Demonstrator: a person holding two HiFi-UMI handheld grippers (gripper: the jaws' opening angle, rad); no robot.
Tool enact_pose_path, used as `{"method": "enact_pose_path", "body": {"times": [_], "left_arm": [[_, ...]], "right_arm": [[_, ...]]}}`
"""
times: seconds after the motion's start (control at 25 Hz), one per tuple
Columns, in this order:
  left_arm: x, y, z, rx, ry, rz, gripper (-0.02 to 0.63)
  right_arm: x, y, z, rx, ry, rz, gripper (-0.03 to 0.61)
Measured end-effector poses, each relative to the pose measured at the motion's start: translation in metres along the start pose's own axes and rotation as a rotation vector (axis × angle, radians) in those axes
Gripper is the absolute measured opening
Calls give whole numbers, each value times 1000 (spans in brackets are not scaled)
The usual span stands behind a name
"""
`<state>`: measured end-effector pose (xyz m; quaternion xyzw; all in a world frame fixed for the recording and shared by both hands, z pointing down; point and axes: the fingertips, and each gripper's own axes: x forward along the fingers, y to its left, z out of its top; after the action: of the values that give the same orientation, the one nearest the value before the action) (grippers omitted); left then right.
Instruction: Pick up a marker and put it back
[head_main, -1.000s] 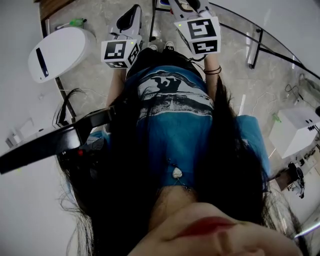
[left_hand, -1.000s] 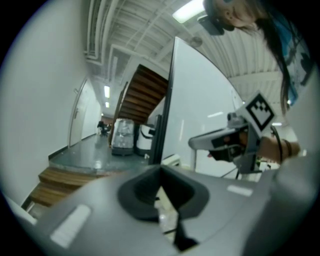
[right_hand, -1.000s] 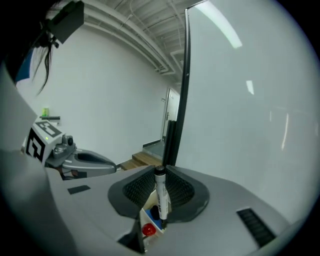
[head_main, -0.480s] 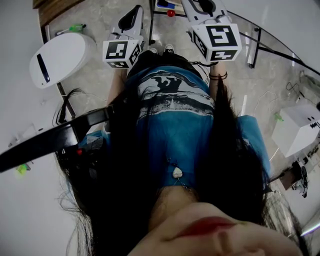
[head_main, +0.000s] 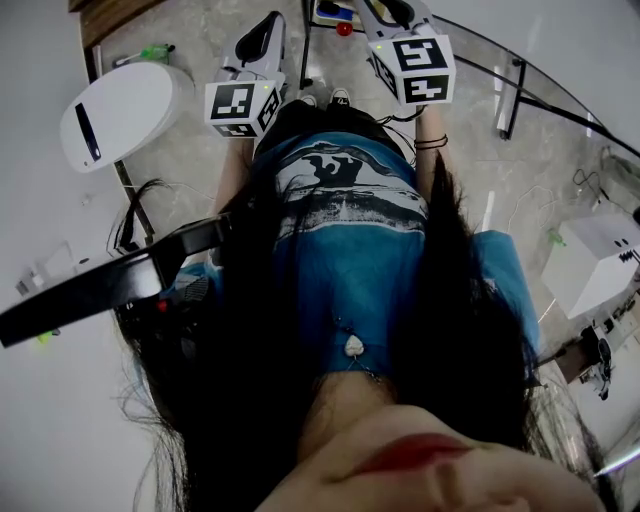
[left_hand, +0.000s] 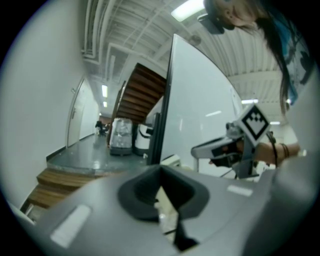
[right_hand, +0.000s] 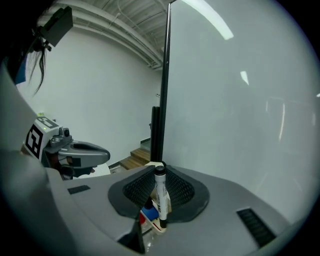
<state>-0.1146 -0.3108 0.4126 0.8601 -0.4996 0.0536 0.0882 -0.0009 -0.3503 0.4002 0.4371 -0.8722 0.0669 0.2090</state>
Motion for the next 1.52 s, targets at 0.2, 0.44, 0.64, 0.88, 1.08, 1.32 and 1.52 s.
{"method": "enact_pose_path", "body": {"times": [0.2, 0.44, 0.64, 0.88, 1.08, 1.32, 1.52], "left_arm": [[0, 1, -1, 1, 6, 4, -6], [4, 3, -2, -3, 12, 9, -6], [2, 3, -3, -5, 15, 10, -6], [2, 3, -5, -4, 21, 14, -6], [2, 1, -7, -2, 25, 7, -6], [-4, -3, -4, 4, 18, -10, -6], [-22, -10, -8, 10, 7, -32, -6]], "right_arm": [[14, 5, -25, -1, 65, 22, 72], [26, 10, -42, -42, 117, 33, 74], [29, 18, -44, -23, 125, 63, 75], [26, 18, -38, 7, 98, 75, 75], [25, 18, -37, 32, 79, 77, 75], [15, 19, -30, 89, 41, 55, 75], [-1, 36, -30, 161, -7, 54, 75]]}}
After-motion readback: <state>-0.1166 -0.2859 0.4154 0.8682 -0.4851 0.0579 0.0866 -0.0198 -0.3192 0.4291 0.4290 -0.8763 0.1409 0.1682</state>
